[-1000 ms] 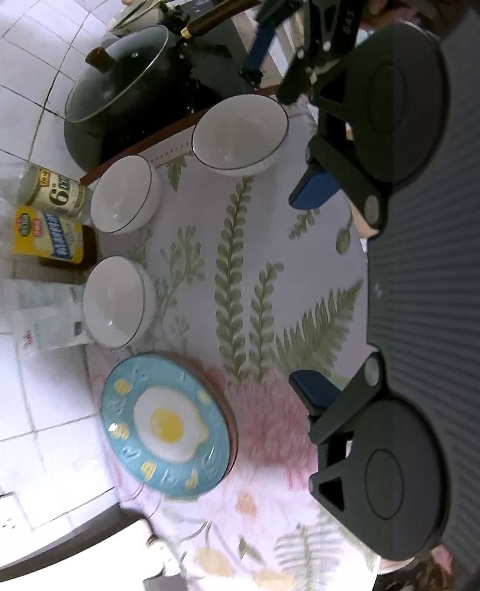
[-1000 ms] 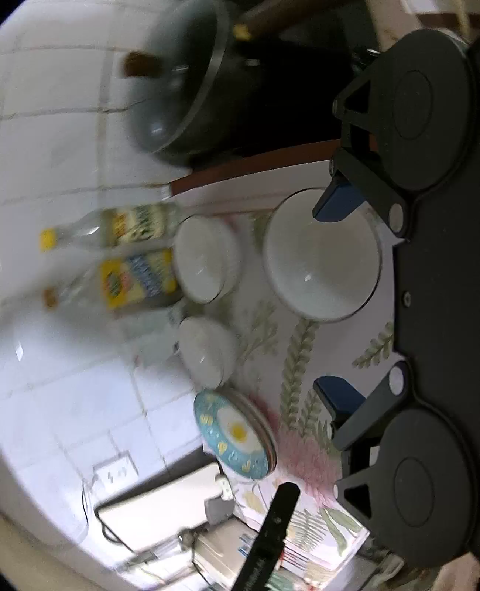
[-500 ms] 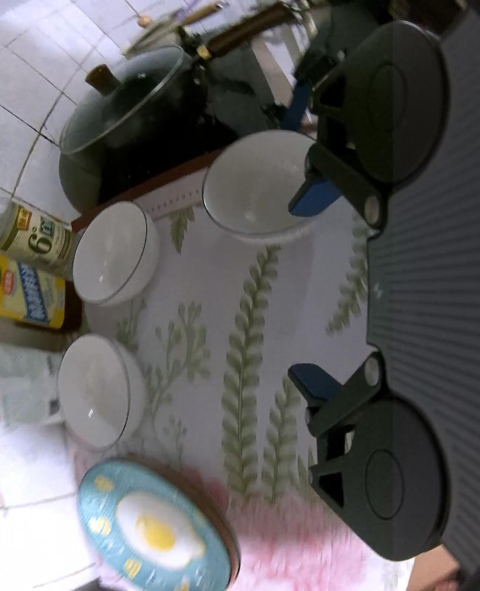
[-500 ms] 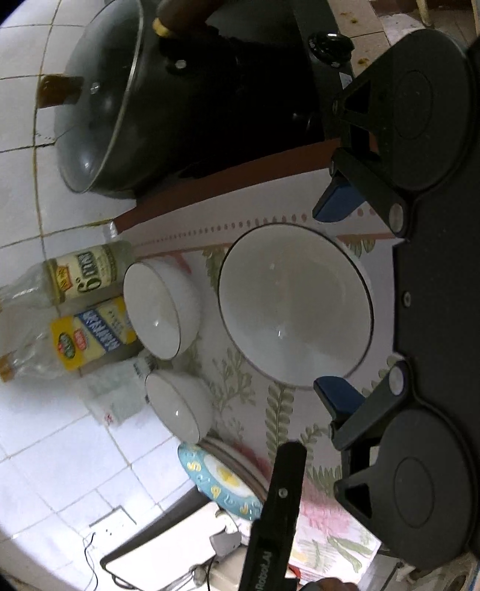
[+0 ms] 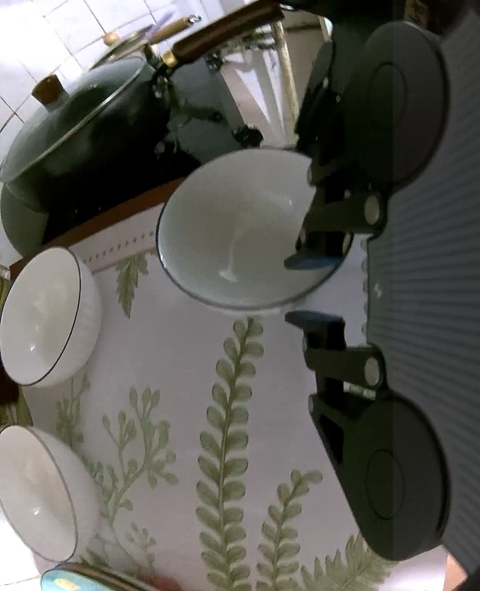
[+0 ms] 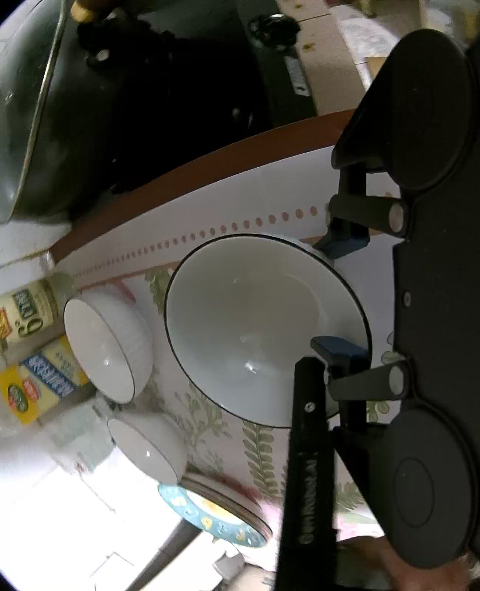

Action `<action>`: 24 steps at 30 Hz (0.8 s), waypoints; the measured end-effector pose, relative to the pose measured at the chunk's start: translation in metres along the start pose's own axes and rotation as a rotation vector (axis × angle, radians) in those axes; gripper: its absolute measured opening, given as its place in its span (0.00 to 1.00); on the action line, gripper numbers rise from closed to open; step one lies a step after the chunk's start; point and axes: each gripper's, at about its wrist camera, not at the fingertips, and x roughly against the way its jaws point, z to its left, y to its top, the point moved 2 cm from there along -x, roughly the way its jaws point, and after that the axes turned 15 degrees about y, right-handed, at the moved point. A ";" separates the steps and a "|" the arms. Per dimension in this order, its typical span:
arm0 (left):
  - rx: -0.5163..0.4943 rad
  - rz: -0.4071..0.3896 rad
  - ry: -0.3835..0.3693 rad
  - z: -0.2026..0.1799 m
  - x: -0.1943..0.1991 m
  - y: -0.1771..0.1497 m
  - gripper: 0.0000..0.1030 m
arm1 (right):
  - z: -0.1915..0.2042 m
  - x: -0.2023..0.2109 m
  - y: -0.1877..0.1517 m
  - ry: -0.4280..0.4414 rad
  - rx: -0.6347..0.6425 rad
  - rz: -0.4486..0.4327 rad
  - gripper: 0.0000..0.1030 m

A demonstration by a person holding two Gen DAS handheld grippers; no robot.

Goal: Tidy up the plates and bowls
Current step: 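Close both grippers on the rim of the large white bowl, then carry the white bowl with both grippers toward the plate stack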

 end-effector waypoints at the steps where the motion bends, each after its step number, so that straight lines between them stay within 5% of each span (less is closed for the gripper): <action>1: 0.011 0.003 0.001 0.000 -0.001 0.000 0.19 | 0.000 -0.001 0.001 -0.009 -0.004 0.004 0.49; 8: 0.037 0.020 -0.002 0.004 -0.003 0.003 0.15 | -0.011 0.001 0.008 -0.038 -0.146 -0.008 0.26; 24: 0.012 0.021 0.078 0.050 0.061 -0.014 0.15 | 0.063 0.010 0.009 0.001 -0.108 0.009 0.25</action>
